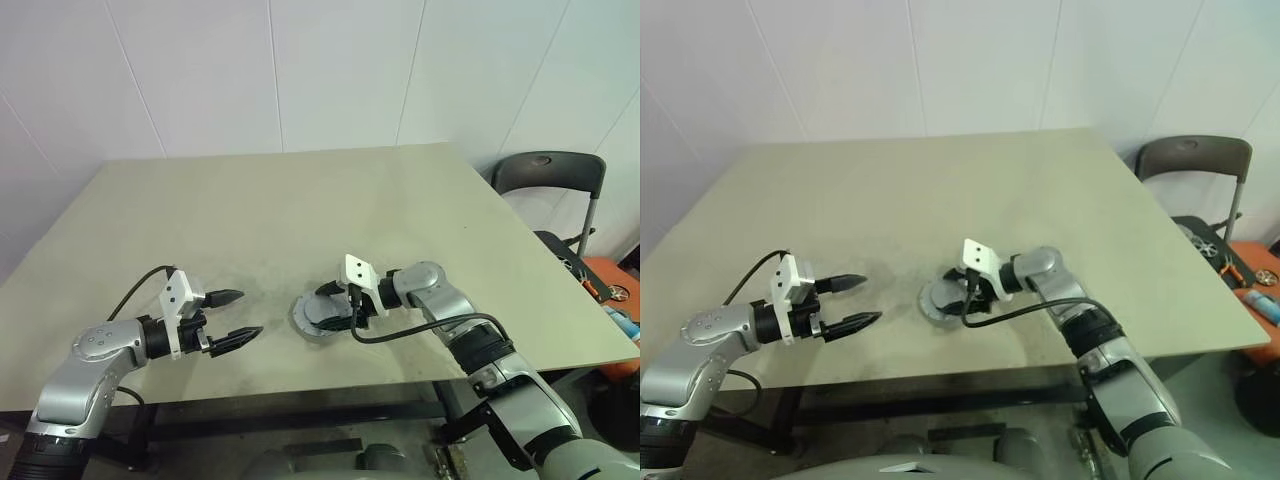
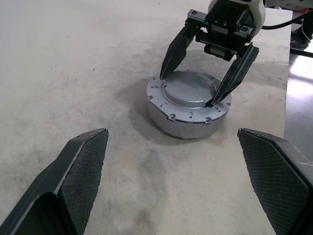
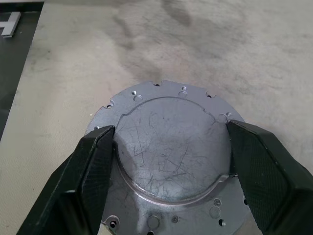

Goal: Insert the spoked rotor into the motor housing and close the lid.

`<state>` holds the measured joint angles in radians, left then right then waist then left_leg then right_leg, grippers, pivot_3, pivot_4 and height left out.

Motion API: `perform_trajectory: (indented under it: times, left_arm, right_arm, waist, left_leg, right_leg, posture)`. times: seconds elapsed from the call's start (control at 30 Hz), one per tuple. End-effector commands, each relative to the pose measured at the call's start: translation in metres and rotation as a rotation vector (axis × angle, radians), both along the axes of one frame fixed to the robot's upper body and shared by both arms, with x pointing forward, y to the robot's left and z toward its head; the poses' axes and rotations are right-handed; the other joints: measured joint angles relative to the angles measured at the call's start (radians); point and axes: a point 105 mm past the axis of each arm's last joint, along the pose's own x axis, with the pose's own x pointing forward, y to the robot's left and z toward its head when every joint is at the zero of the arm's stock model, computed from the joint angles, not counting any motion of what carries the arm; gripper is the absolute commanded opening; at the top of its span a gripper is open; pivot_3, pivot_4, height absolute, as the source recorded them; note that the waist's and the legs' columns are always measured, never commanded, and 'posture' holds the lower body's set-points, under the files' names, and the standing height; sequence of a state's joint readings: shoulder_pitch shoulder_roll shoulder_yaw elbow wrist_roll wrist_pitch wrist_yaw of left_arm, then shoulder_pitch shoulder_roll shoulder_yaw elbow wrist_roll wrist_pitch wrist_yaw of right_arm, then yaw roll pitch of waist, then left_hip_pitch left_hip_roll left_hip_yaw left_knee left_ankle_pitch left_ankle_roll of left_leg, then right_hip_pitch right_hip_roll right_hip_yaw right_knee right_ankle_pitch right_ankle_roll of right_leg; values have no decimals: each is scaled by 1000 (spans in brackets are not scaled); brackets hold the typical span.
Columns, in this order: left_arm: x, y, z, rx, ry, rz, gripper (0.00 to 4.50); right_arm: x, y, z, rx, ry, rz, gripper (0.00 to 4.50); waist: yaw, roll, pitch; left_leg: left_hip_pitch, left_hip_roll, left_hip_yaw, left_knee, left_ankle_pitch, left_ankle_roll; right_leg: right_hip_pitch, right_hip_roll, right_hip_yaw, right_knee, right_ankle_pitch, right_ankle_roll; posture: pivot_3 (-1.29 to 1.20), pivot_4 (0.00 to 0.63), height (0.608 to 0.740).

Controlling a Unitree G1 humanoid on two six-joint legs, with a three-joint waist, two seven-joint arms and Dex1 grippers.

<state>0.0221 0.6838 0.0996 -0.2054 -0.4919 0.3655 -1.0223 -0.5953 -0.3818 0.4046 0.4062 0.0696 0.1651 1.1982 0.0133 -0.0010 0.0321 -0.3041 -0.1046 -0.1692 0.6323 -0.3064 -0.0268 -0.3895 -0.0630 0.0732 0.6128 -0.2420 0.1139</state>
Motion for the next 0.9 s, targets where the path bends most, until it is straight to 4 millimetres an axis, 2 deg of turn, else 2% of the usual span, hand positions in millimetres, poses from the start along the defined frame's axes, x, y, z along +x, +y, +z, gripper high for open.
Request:
perform_trajectory:
  times: [0.03, 0.43, 0.6, 0.7, 0.9]
  left_arm:
    - [5, -1, 10, -2, -48, -8, 4500]
    - [6, 1, 11, -5, -49, -9, 4500]
    - [6, -9, 11, -50, -22, -38, 4500]
    - [5, -19, 12, -101, 31, -76, 3894]
    - [17, -44, 9, -102, 53, -139, 1790]
  right_arm:
    - [-21, -28, -52, -212, 101, 28, 3259]
    - [-21, -28, -52, -198, 119, 35, 3259]
    - [-21, -30, -53, -207, 117, 32, 3259]
    - [-21, -30, -52, -205, 111, 34, 3259]
    - [-20, -29, -49, -202, 102, 39, 3259]
  waist:
    - [0, 0, 0]
    - [1, 0, 0]
    - [2, 0, 0]
    - [2, 0, 0]
    - [1, -2, -1]
  left_leg:
    - [0, 0, 0, 0, 0, 0]
    - [-1, 0, 0, -2, -1, 1]
    - [-1, 0, 0, -2, -1, 1]
    - [-1, 0, 0, -2, -1, 1]
    - [-1, -1, 0, -2, -1, 1]
  right_leg:
    - [0, 0, 0, 0, 0, 0]
    - [0, -1, 0, -2, -1, 2]
    - [0, -1, 0, -2, -1, 2]
    - [0, -1, 0, -2, -1, 2]
    - [0, -1, 0, -2, -1, 2]
  posture:
    - [0, 0, 740]
    - [0, 0, 740]
    - [0, 0, 740]
    - [0, 0, 740]
    - [0, 0, 740]
